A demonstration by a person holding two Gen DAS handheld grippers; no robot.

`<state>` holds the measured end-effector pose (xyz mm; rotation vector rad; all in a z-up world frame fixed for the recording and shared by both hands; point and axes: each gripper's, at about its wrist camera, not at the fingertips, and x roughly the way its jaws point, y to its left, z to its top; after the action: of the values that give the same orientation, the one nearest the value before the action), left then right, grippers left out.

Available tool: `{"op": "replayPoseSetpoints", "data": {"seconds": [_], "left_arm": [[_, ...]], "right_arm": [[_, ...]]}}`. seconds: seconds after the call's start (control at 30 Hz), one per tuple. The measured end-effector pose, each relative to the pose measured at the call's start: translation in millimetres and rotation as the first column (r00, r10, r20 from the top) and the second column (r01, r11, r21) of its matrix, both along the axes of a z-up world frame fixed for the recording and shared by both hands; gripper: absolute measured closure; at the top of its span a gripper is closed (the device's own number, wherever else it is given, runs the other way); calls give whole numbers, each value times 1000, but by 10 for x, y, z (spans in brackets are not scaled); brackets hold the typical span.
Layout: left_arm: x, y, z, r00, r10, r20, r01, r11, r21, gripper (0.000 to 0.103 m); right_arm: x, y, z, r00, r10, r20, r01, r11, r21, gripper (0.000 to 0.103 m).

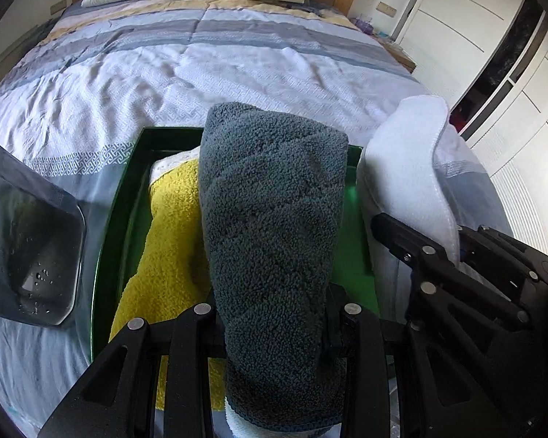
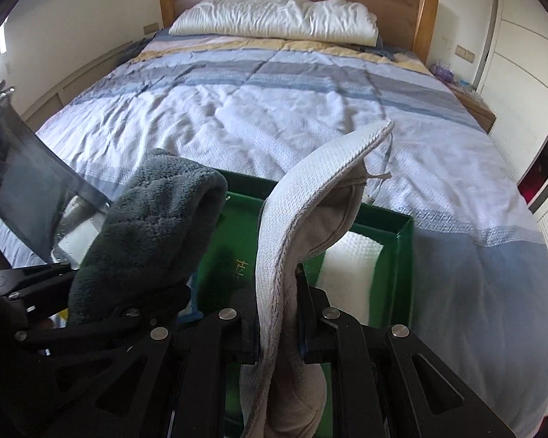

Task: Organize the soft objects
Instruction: 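Carry the grey mitt and eye mask with both grippers over the green tray, then lower the mitt and eye mask into the tray and open both grippers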

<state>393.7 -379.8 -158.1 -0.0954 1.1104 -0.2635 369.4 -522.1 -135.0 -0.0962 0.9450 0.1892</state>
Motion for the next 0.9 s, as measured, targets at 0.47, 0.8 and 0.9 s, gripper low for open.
{"op": "replayPoseSetpoints", "data": {"seconds": [0.47,0.8,0.9], "left_arm": [[107,-72,-116,1000,-21,-7,21,999,37,74],[217,-203,-190,999,-37,-37,38,999,23,74],[233,-242,-214,999,-40,-34,42,998,46,74]], "right_arm": [[396,-38,-468,993,46,-113,-48,999,-14,90],[451,-210,-477,994,-63,-88,52,991,-124,90],[421,-156,-432,996,-56,-70,48,993,-107,90]]}}
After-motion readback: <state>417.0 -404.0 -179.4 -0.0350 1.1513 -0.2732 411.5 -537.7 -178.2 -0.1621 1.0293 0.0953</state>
